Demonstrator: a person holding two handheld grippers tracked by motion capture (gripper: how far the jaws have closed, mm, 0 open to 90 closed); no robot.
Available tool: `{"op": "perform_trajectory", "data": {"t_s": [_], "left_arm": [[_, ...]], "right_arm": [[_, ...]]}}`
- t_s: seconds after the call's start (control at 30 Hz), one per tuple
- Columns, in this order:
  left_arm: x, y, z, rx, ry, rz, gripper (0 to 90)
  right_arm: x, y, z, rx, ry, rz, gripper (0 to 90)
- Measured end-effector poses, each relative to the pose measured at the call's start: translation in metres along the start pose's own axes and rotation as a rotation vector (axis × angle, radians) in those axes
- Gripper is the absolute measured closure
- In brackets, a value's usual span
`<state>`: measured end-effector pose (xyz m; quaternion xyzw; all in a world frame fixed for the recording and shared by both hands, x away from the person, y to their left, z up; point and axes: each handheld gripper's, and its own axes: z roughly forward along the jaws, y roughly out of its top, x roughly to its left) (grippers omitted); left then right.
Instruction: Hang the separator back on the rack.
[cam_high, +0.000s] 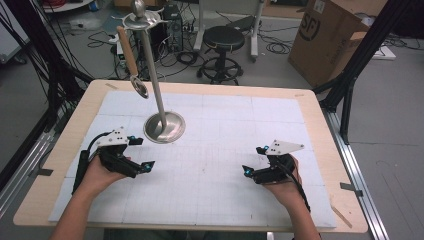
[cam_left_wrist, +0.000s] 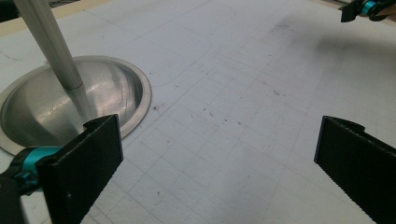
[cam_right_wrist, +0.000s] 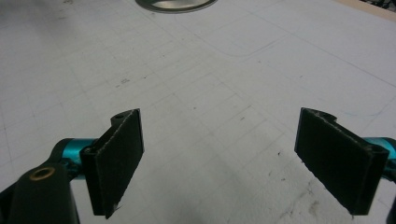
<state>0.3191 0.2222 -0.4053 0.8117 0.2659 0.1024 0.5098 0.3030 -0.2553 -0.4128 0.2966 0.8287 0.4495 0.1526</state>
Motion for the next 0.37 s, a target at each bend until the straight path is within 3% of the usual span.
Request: {"op": "perform_trajectory", "data": {"t_s": [0.37], "left_arm": [[0.0010, -0.0011, 0.0009, 0.021, 0.009, -0.002, 1.7]], "right_arm": [[-0.0001, -0.0003, 0.0010, 0.003, 0.000, -0.004, 14.3]]}}
